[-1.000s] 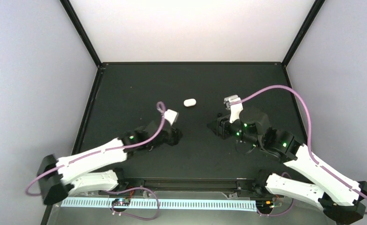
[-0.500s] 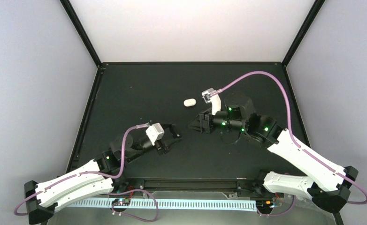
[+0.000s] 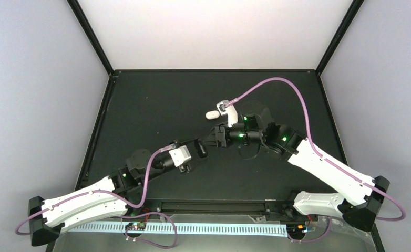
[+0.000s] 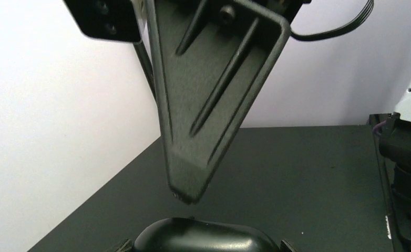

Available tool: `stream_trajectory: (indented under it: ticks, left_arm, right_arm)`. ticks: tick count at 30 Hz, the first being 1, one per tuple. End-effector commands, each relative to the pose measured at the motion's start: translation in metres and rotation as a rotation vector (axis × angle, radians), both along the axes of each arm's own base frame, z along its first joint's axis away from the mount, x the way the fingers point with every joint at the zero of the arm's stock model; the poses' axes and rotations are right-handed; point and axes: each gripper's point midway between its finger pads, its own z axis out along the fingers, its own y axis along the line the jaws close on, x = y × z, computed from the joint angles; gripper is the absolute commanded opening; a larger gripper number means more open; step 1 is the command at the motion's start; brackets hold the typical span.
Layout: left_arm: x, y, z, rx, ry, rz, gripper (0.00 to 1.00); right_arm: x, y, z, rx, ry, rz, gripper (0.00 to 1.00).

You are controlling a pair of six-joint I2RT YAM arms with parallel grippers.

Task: Insert the wireless bluetooth earbuds into the charging case
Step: Pick up the charging case at the center of the board.

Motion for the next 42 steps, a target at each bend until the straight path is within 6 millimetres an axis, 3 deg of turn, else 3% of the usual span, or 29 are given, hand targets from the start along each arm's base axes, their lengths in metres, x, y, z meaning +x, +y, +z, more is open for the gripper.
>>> stream_trajectory:
  ticks: [1, 7, 17, 26, 31, 38, 40, 42]
  left_arm:
    - [0.000, 0.004, 0.033, -0.048, -0.077, 0.020, 0.02]
    - [0.002, 0.005, 0.035, -0.056, -0.080, 0.036, 0.01]
    - [0.006, 0.003, 0.040, -0.068, -0.077, 0.050, 0.02]
    - [0.009, 0.004, 0.040, -0.067, -0.067, 0.067, 0.05]
    - [0.011, 0.003, 0.037, -0.061, -0.055, 0.074, 0.23]
    - [0.008, 0.002, 0.036, -0.068, -0.039, 0.056, 0.75]
    - [0.007, 0.003, 0.036, -0.072, -0.031, 0.053, 0.97]
    - [0.003, 0.004, 0.036, -0.074, -0.029, 0.033, 0.99]
  right_arm:
    - [-0.001, 0.006, 0.012, 0.012, 0.001, 0.020, 0.51]
    - [0.001, 0.008, -0.006, -0.053, 0.026, 0.022, 0.49]
    - [-0.003, 0.025, -0.014, -0.077, 0.055, 0.067, 0.48]
    - [0.001, 0.025, -0.016, -0.083, 0.047, 0.044, 0.27]
    - [0.000, 0.024, -0.007, -0.059, 0.025, 0.051, 0.11]
    - [-0.005, 0.017, 0.012, -0.019, -0.032, 0.061, 0.01]
    - [-0.008, 0.013, 0.017, -0.013, -0.053, 0.066, 0.01]
    - [-0.011, 0.008, 0.023, -0.018, -0.090, 0.077, 0.01]
